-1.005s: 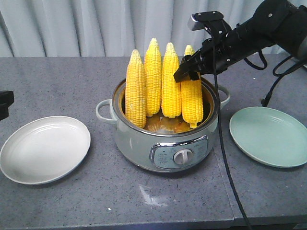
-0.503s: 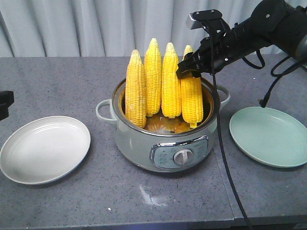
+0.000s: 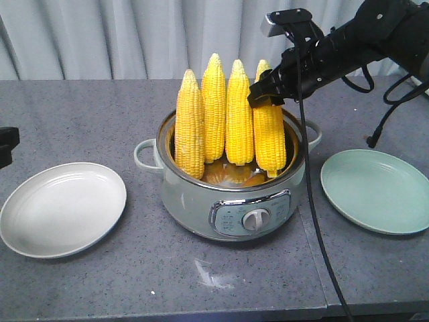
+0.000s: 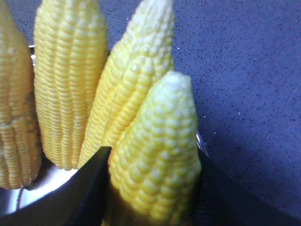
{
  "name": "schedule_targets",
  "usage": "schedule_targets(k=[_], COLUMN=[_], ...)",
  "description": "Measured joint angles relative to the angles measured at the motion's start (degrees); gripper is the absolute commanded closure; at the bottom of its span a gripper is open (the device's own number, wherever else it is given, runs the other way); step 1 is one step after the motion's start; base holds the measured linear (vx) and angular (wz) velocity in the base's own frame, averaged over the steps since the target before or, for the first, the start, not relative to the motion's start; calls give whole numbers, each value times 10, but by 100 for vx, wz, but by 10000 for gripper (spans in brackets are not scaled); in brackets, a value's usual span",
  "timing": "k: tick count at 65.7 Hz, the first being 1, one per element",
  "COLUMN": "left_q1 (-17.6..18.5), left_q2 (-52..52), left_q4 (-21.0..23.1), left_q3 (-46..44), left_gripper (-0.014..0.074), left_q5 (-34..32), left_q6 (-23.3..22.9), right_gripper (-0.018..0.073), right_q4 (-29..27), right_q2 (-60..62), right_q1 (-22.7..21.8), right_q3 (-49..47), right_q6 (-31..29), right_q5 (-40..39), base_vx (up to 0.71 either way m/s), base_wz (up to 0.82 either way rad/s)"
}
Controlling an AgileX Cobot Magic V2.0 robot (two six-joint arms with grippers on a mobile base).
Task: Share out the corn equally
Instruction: 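Move the right gripper down onto the nearest corn cob and close, then lift the corn cob out of the pot with the right gripper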
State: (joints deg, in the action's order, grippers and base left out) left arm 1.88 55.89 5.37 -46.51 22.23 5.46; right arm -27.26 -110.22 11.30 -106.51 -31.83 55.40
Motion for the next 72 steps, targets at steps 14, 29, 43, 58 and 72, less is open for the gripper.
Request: schedule_targets(k=[14, 29, 43, 58, 72], left_q1=[0, 0, 0, 0, 0], left_q2=[0, 0, 0, 0, 0], left_q4=[0, 0, 0, 0, 0], left_q3=[0, 0, 0, 0, 0], left_gripper=[20, 20, 20, 20, 20], left_q5=[0, 0, 0, 0, 0], left_q6=[0, 0, 0, 0, 0], right_gripper=[307, 307, 307, 307, 307], right_q4=[-1, 6, 59, 138, 198], right_q2=[54, 118, 169, 190, 190], right_q1=[-9, -67, -135, -184, -189], right_q3=[0, 0, 0, 0, 0], right_q6=[8, 48, 69, 102, 142], right_q5=[0, 0, 34, 79, 111], base_vx=[0, 0, 0, 0, 0], base_wz=[0, 0, 0, 0, 0])
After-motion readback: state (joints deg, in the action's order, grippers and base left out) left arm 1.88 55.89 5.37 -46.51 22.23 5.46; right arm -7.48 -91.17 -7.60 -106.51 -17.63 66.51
